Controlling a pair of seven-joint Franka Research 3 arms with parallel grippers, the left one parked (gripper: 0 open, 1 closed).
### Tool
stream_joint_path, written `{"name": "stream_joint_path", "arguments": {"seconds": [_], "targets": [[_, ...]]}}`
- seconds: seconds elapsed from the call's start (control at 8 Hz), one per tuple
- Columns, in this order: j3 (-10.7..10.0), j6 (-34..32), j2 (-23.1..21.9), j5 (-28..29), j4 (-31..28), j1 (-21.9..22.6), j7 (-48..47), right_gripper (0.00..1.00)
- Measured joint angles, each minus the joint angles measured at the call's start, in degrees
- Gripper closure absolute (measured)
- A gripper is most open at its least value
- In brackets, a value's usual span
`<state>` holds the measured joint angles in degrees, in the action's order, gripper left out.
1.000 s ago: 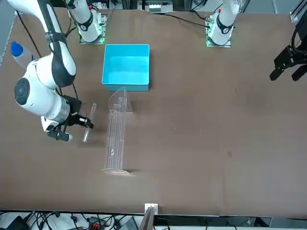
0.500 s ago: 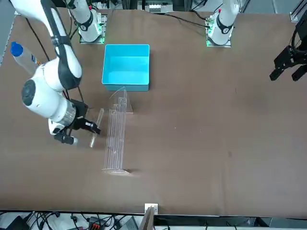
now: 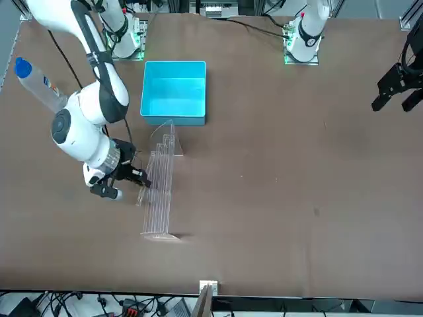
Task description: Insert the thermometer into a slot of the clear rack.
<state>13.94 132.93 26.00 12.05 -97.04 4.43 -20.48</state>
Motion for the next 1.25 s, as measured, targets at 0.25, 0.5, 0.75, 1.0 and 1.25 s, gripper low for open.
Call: {"name": "stream_joint_path", "arguments": {"seconds": [0.25,0.5,0.75,1.0,1.25], "targets": [[0.0,0.27,0.59,-2.31,-0.04,0.35,0.0,0.78],[-0.01,0.98,1.65,-4.0,-0.12,0.53,0.0,0.78],[-0.01,1.97,2.52,-4.1,-0.14,1.15,0.0,0.78],[-0.01,2.7,2.88,-4.12,-0.17,1.4,-0.04,0.78],[-0.02,2.79,3.05,-4.14,-0.44,1.54,-0.05,0.78]]}}
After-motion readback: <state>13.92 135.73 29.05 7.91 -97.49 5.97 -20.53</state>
